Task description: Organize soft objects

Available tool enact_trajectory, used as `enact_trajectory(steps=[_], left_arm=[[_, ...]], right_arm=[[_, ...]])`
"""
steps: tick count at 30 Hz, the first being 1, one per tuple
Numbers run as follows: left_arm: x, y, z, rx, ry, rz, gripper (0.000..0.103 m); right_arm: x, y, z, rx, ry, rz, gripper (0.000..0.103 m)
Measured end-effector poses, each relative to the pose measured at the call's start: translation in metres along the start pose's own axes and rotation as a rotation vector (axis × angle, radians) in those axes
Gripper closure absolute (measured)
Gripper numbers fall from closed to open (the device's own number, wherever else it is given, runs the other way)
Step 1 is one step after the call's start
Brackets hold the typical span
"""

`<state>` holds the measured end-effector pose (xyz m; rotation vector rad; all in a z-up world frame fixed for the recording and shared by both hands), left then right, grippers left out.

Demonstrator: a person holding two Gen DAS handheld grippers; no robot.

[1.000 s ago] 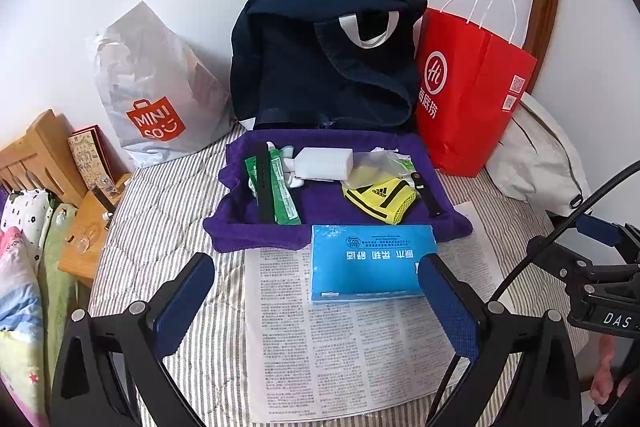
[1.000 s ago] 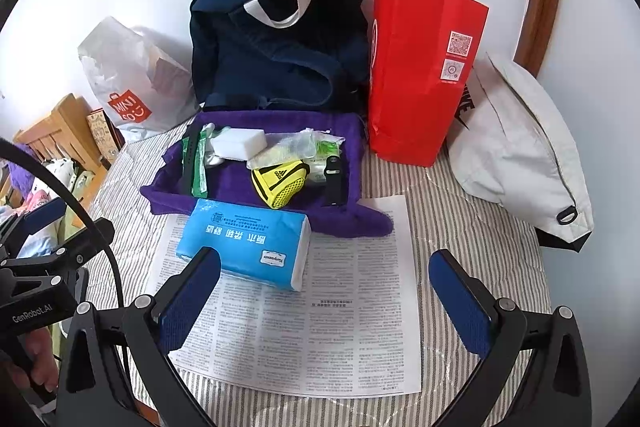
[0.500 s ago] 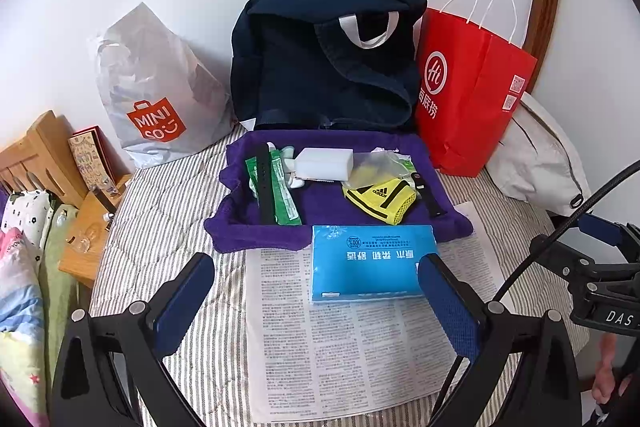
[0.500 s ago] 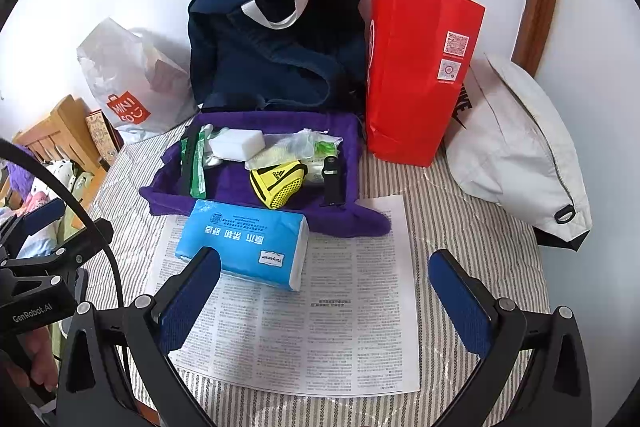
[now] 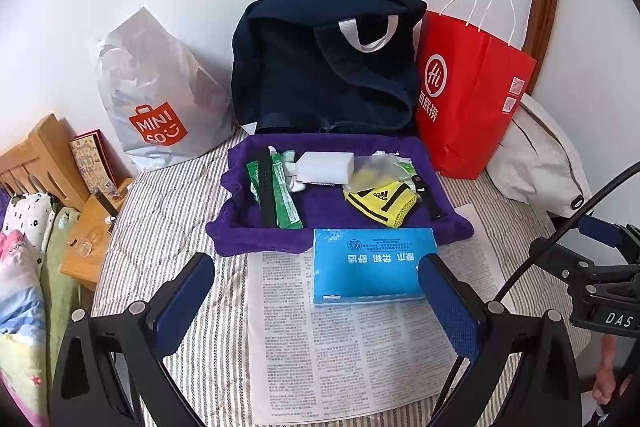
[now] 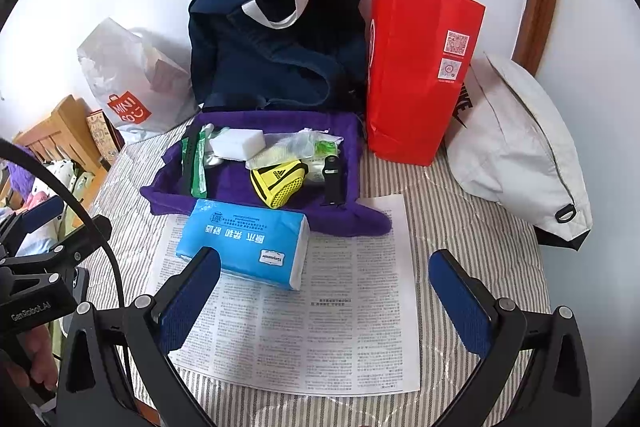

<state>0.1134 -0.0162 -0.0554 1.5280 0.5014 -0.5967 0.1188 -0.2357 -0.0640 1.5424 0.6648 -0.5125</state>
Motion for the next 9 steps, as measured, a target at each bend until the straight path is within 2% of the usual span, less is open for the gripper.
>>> enact_trajectory(steps=[9], left_arm=[[0.0005, 0.0024, -0.0012, 0.001, -0.003, 0.018, 0.000]], right_arm=[[0.0000, -0.0020, -0.0012, 0.001, 0.002, -0.006, 0.001]])
Point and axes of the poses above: each gripper's, at about its wrist camera, not at the fingertips, and x roughly the way its jaws point, z to its right, y to its top, the point moved 7 cm from there along x, roughly the way its jaws point, and after that the axes turned 9 degrees about z, right-handed, at the moved point
